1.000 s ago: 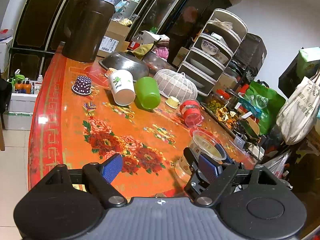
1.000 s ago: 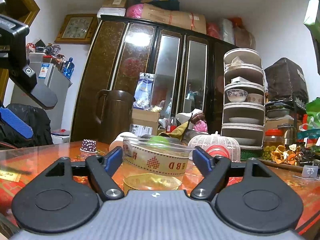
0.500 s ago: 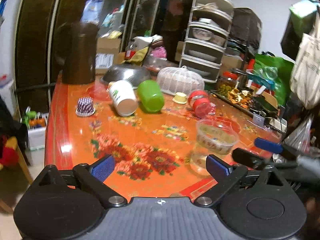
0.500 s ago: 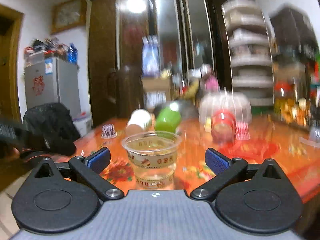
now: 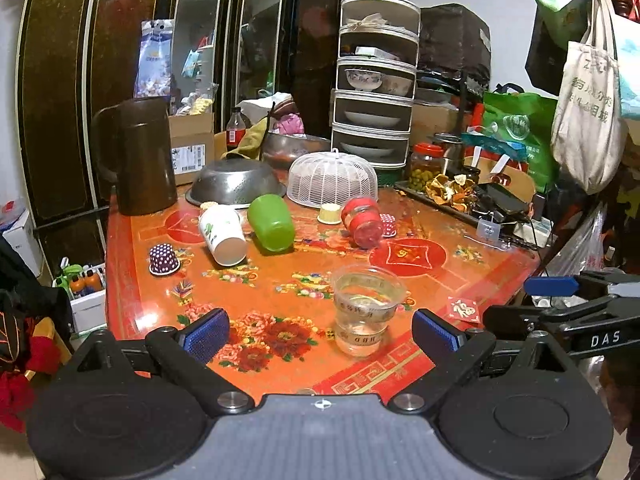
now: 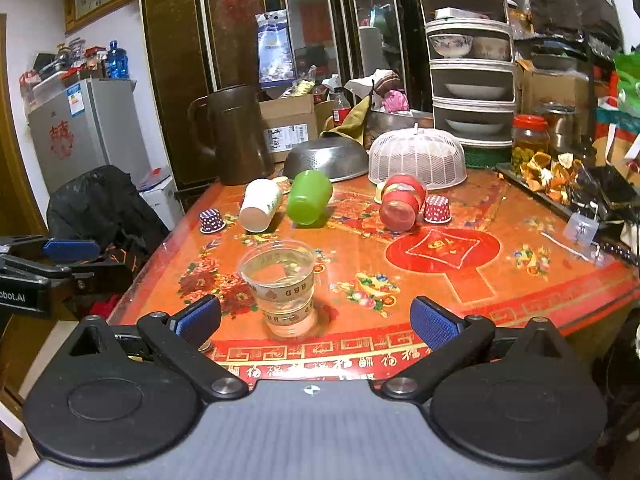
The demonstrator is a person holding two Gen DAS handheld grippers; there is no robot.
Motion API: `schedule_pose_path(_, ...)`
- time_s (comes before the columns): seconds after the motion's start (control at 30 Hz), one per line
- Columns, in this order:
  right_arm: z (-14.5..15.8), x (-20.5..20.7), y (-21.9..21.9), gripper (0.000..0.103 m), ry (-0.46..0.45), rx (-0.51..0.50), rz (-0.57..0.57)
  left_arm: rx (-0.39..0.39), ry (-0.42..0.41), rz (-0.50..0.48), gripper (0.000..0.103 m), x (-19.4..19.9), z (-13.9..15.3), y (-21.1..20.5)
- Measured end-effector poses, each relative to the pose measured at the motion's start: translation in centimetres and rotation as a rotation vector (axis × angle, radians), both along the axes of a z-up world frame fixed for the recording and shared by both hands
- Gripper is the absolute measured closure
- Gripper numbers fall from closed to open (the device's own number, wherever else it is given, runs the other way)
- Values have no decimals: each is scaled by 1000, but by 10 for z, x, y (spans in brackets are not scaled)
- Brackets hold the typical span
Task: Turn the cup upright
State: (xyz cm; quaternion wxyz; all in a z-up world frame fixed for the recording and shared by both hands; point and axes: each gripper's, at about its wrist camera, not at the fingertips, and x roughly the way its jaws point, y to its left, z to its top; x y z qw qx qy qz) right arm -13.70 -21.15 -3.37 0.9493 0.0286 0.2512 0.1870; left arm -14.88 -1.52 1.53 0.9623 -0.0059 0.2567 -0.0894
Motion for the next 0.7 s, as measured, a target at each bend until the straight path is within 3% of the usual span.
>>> schedule_pose_path(0.27, 0, 0, -2, 1, 6, 25, 20, -20, 55, 11, 4, 6, -6, -6)
schedule_pose_path(0.7, 3, -3, 5, 1, -10, 23, 50, -17, 64, 32, 4, 7, -7, -7)
